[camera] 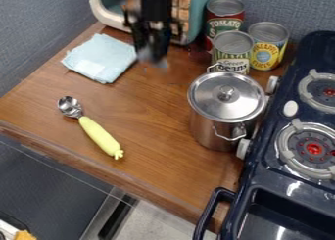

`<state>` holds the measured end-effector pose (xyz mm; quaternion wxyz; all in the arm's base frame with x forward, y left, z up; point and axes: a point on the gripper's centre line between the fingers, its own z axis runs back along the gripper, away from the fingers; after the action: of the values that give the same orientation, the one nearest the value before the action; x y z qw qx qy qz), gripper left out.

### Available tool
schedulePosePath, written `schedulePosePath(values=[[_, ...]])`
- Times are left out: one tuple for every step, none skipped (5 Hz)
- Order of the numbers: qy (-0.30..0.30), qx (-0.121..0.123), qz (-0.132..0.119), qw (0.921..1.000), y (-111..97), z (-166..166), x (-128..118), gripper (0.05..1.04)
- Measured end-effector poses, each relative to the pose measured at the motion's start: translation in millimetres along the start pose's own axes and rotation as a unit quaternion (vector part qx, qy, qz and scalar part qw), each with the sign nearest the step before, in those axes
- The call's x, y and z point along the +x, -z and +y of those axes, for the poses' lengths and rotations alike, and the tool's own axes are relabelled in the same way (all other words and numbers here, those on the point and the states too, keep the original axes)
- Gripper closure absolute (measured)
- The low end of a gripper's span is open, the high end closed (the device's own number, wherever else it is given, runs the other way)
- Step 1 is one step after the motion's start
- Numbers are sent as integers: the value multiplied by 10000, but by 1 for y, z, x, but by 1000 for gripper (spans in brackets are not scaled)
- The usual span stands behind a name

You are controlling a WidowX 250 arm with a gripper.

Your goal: Move the object downward of the table

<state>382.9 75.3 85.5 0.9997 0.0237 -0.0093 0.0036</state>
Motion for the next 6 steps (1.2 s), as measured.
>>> schedulePosePath(values=[[-171, 132, 80, 9997, -26, 1, -30, 626], [-163, 72, 296, 9994, -27, -3, -45, 627], [-159, 65, 488, 9987, -18, -4, -56, 639], [45, 251, 387, 9989, -27, -15, -71, 639], [320, 152, 280, 9990, -25, -33, -88, 639], [410, -43, 237, 9989, -24, -42, -106, 672]])
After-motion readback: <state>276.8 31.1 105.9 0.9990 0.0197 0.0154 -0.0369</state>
